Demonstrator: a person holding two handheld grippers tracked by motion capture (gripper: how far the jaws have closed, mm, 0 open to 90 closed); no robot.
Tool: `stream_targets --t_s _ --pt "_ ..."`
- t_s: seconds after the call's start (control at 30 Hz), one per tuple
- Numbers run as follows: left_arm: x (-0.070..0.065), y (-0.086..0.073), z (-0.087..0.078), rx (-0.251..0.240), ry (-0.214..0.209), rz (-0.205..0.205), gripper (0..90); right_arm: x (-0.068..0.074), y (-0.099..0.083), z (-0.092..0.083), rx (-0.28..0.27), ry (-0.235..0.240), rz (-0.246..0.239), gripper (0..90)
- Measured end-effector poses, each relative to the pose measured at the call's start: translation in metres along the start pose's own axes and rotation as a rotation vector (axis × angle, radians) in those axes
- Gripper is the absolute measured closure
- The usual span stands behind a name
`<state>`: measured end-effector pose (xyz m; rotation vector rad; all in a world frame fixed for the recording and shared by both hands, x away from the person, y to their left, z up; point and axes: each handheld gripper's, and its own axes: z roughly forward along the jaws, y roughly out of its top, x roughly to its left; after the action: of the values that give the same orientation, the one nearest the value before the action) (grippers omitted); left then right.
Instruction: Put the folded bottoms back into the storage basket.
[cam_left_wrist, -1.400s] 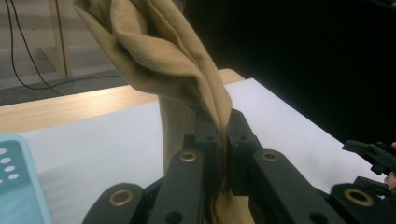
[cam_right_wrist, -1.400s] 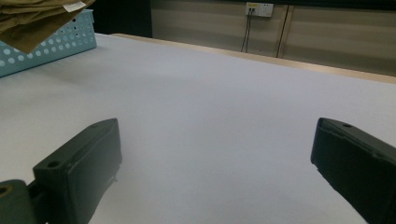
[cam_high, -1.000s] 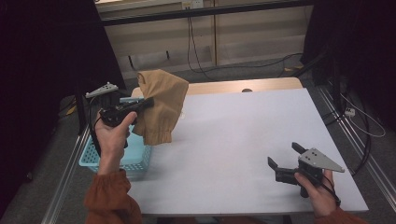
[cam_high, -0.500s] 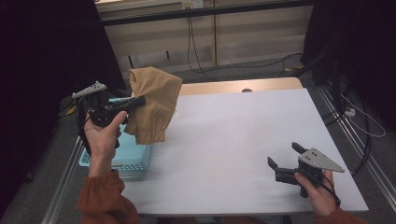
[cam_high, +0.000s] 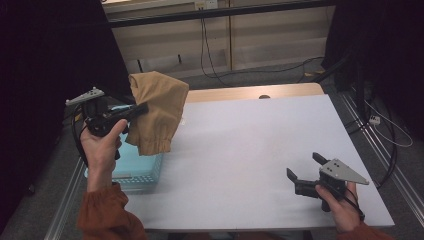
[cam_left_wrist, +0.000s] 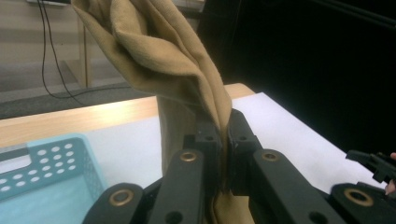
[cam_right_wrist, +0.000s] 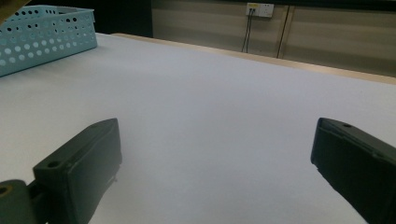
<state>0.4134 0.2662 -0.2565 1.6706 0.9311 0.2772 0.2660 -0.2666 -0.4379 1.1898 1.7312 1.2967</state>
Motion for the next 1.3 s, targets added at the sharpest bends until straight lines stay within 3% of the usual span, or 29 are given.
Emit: stream_targets --t_s 0.73,1.3 --pt "0.02 -0.001 -0.033 -0.037 0.063 -0.04 86.1 0.0 0.0 0.0 -0.002 0.002 0.001 1.6" --pt "0.034 -0.007 -0.041 -0.014 0.135 -0.06 86.1 0.001 0.0 0.0 -0.001 0.003 -0.001 1.7"
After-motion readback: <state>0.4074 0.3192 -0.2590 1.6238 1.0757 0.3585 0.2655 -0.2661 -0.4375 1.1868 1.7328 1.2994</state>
